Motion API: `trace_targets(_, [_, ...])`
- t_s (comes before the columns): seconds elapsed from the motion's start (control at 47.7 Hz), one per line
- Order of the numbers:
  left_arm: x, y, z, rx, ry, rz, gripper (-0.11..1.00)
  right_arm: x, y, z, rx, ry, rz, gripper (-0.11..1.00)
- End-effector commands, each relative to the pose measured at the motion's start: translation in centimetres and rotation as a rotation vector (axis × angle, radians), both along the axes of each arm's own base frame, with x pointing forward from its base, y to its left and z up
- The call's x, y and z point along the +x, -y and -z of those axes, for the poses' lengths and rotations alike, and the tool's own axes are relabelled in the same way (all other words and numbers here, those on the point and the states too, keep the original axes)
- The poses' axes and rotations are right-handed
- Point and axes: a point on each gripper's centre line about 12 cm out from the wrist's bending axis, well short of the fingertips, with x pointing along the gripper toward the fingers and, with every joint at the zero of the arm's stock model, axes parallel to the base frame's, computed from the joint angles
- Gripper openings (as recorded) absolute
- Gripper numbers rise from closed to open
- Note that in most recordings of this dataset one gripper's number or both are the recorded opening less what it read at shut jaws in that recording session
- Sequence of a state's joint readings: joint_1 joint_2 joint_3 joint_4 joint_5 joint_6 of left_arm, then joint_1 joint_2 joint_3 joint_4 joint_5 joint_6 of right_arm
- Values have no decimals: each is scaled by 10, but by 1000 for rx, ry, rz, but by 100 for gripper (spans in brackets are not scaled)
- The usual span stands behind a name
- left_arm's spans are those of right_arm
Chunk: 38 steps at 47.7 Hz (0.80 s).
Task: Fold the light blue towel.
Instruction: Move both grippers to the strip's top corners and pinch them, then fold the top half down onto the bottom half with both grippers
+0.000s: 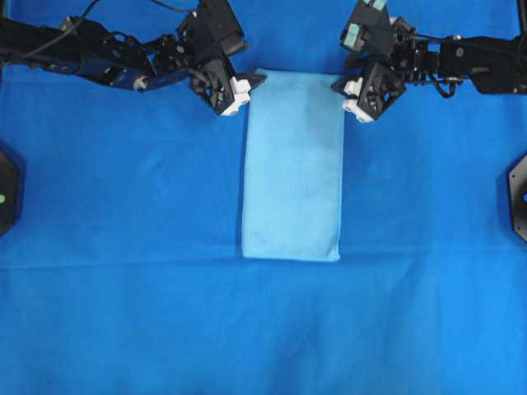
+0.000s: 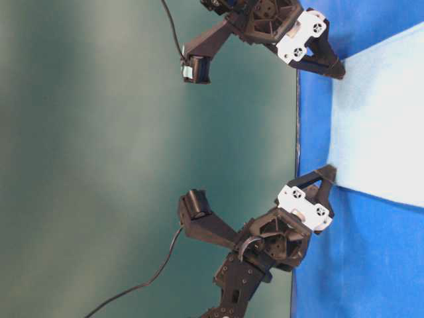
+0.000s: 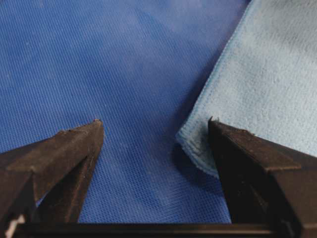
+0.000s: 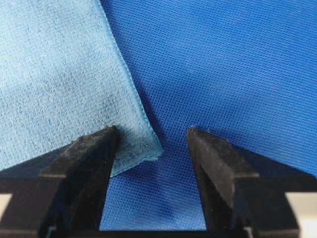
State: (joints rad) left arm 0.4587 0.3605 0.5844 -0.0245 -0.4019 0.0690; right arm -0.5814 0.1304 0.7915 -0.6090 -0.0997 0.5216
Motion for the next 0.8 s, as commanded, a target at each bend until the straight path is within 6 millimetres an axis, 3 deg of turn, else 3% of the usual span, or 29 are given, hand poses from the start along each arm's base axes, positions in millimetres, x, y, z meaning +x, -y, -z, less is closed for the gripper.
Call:
trace_targets(0.0, [3,-2,-11,15,27,1,78,3,6,-7,-16,23,4,59])
trace_targets(0.126, [0,1,-5,10,9,5,68,2,7,0,-5,10,7,51])
trace_targets(0.209, [-1,1,-1,12,-4,10,50,1,6,8,8,-9,7,38])
trace_targets(0.335, [-2,5,5,38,-36,40,21,-1,4,17,24,-30,10,7])
trace_targets(0.419, [-1,6,5,49,-43,51,6,-2,5,17,29,-30,19,6])
trace_targets(0.775, [1,1,-8,96,-38,65,4,-4,7,5,24,-21,53,6])
